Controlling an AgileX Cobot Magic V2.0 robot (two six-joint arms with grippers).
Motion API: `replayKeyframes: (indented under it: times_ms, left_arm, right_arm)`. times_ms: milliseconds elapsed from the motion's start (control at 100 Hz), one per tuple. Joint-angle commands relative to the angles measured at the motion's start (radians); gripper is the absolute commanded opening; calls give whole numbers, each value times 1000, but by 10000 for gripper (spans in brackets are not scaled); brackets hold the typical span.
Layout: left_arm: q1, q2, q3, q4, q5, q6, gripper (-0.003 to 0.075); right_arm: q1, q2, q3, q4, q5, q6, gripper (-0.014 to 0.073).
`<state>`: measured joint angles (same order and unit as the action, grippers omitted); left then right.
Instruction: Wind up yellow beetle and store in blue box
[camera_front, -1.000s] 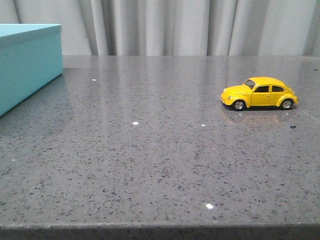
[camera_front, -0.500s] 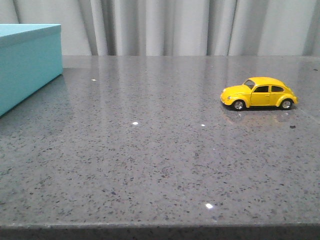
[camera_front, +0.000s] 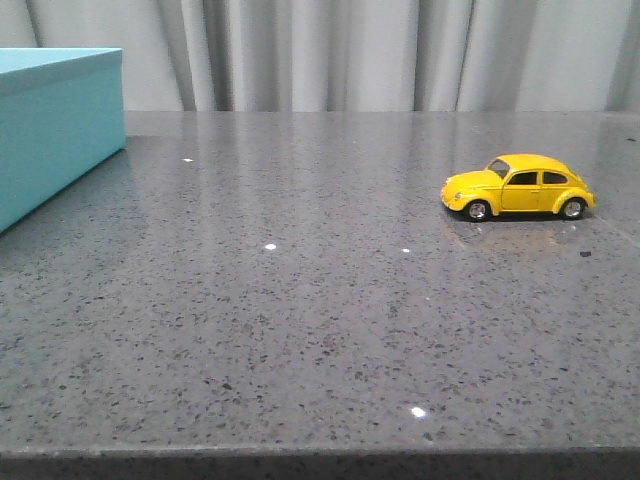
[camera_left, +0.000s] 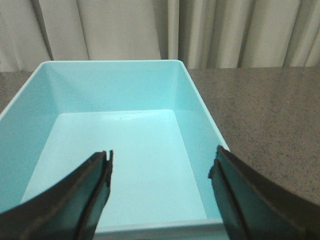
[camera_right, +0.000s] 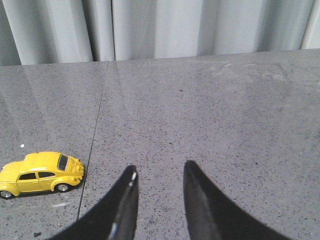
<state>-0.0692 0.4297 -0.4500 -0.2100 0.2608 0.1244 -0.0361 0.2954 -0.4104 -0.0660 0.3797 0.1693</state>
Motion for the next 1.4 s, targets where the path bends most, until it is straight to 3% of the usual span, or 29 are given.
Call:
replayKeyframes:
  times_ms: [0,350,680,1060,1280,1390]
  left_arm:
    - [-8,19,-29,-11,-118,2,462]
    - [-8,72,-96,-7,-65,30,500]
    - [-8,107,-167,-7,-42,30,529]
    - [-8,107,-167,-7,-42,30,527]
    - [-8,107,-167,-9,-42,30,527]
    - [-8,107,-167,-9,-42,30,527]
  right_arm:
    - [-2,16,-34,10,-82,-3,257]
    - [0,170,-158,42,90,-3,262]
    - [86,505,-418,66,312,-3,503]
    - [286,922,-791,109,495,29,512]
    - [355,1096,-899,110,542,78,517]
    - [368,1164,-935,110,563,103,561]
